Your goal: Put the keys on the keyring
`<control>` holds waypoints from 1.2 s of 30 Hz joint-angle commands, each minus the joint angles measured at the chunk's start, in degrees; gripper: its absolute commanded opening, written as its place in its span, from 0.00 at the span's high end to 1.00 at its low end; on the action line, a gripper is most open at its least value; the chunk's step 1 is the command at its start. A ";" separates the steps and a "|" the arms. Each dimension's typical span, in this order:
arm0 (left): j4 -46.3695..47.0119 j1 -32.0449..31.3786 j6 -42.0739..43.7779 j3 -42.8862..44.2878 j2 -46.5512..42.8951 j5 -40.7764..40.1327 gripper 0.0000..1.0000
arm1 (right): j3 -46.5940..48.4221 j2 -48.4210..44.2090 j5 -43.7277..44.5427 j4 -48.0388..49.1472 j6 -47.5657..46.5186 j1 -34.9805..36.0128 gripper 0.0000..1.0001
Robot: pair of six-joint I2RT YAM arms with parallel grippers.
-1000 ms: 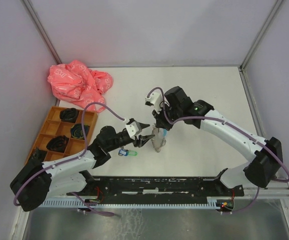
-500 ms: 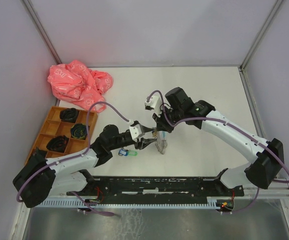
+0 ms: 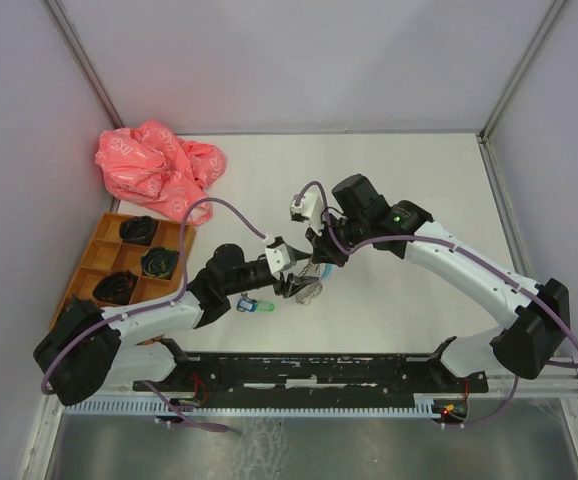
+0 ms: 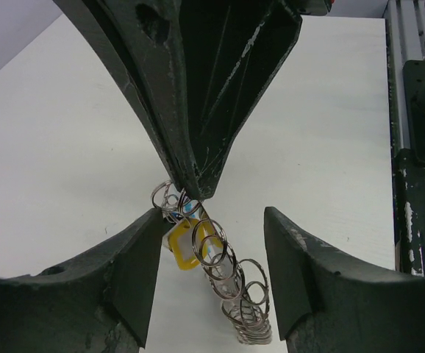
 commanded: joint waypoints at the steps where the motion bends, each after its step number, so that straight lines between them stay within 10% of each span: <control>1: 2.61 -0.14 0.54 2.41 -0.04 -0.15 0.35 | 0.69 -2.02 -1.72 1.43 -1.05 -0.02 0.99; 11: 2.75 -0.13 0.79 0.85 -2.34 1.49 0.29 | 1.64 -0.94 -2.23 0.11 -1.18 -0.02 0.99; 36: -6.94 2.43 5.70 3.66 -4.83 8.28 0.70 | 1.31 -0.90 -7.58 -2.78 -8.57 0.41 0.99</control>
